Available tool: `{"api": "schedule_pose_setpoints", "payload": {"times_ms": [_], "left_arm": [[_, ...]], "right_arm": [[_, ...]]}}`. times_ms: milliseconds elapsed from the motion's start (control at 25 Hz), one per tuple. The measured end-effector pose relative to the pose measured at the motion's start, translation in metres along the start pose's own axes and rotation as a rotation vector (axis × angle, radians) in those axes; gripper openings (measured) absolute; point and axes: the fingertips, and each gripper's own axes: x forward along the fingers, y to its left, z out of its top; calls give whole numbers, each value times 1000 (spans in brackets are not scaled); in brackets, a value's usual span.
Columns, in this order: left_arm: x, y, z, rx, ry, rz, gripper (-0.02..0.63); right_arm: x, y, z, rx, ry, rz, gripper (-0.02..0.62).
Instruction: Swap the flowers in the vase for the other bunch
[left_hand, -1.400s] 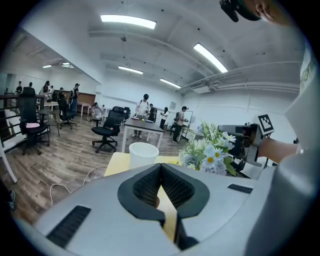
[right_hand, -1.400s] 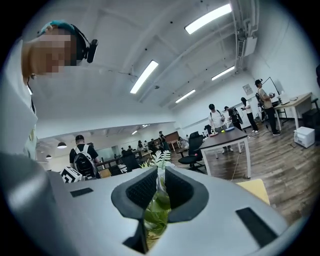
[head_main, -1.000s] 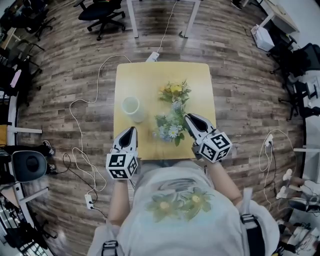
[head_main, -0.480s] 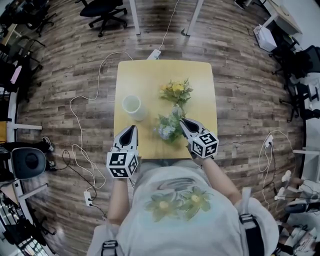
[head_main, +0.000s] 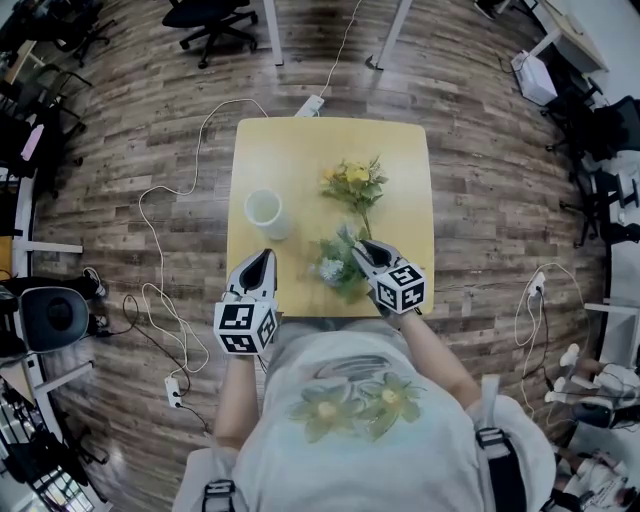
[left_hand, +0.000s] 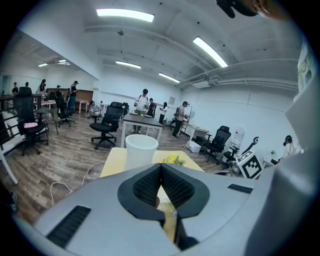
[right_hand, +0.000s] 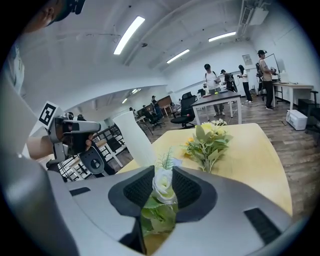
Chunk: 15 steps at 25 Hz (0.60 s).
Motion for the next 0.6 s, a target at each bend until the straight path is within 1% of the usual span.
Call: {"api": "schedule_pose_setpoints", "payload": {"times_ms": [120,200,320,480,600], "left_arm": [[0,1,0,-2,-1,4,17],[0,1,1,-1,-3,6,17],[-2,4,0,-2,-5,15,17],[-6,8,0,-10,-11,30,17],[-11,10,-1,-14,-11,42,17]], "right_arm": [[-2,4,4,-1,11,18,138],[-8,8,15,-5,-8,29,163],[-17,10,37,-10,-56,31,170],[-21,-11,70,-12,-102,-17,177],[-15,-30,89,-33,-104,-56,183]]}}
